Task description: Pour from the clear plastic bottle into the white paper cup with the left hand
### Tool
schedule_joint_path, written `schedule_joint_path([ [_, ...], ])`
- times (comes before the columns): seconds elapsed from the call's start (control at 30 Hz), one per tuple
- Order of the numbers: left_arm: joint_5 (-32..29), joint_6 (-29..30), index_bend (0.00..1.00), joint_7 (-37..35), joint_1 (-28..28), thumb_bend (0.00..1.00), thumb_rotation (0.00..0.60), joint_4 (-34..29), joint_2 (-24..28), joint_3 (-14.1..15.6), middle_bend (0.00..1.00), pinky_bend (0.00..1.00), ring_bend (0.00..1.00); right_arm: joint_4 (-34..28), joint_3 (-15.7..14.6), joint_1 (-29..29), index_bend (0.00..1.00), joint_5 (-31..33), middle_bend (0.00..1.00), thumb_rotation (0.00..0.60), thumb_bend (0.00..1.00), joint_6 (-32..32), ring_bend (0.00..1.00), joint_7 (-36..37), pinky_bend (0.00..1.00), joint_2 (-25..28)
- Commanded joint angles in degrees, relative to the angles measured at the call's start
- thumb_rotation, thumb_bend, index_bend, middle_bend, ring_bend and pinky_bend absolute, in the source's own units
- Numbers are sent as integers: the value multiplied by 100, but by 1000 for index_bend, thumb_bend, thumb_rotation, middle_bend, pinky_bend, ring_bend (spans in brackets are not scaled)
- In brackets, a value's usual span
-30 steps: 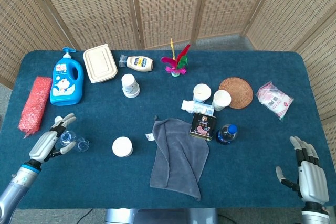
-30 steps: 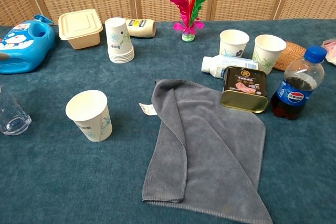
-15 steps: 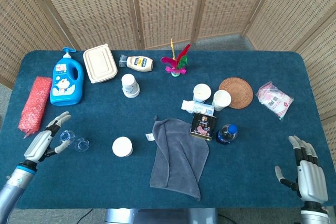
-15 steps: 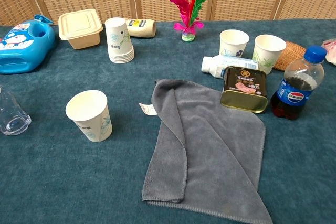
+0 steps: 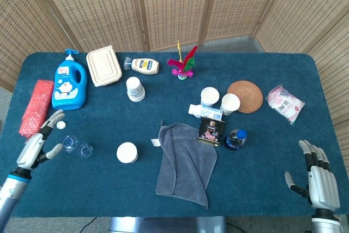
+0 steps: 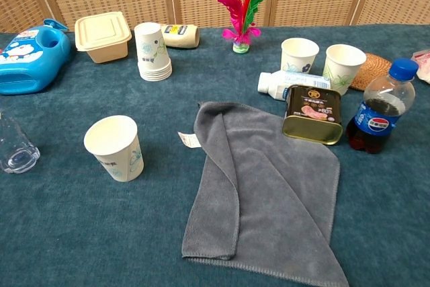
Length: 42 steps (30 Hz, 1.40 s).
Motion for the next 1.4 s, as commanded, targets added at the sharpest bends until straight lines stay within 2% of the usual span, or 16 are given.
schedule_joint_path([
  [0.03, 28, 261, 0, 4, 125, 207, 85, -263, 184, -70, 0, 0, 0, -6, 4, 8, 0, -3, 33, 600, 397, -4, 0, -18, 0, 4],
  [0.27, 85, 675, 0, 486, 340, 206, 91, -828, 585, -109, 0, 0, 0, -34, 29, 45, 0, 23, 33, 600, 395, -31, 0, -94, 0, 10],
  [0.43, 62, 925, 0, 541, 524, 206, 132, -1247, 806, -123, 0, 0, 0, -56, 40, 78, 0, 41, 33, 600, 397, -66, 0, -145, 0, 22],
  [0.57, 21, 763, 0, 1459, 622, 206, 148, -1458, 1115, 24, 0, 0, 0, -93, 36, 86, 0, 41, 33, 600, 396, -64, 0, -238, 0, 83],
  [1.0, -342, 48, 0, 4132, 911, 207, 148, -3012, 2408, 590, 0, 0, 0, -54, -45, 63, 0, 55, 33, 600, 397, 11, 0, -877, 0, 248],
  [1.17, -396, 62, 0, 4438, 1074, 208, 148, -3236, 2507, 690, 0, 0, 0, 65, -90, -5, 0, 90, 33, 600, 397, 122, 0, -1142, 0, 193],
  [1.4, -408, 119, 0, 4417, 1289, 208, 147, -3138, 2413, 755, 0, 0, 0, 158, -147, -119, 0, 42, 33, 600, 395, 275, 0, -1153, 0, 103],
])
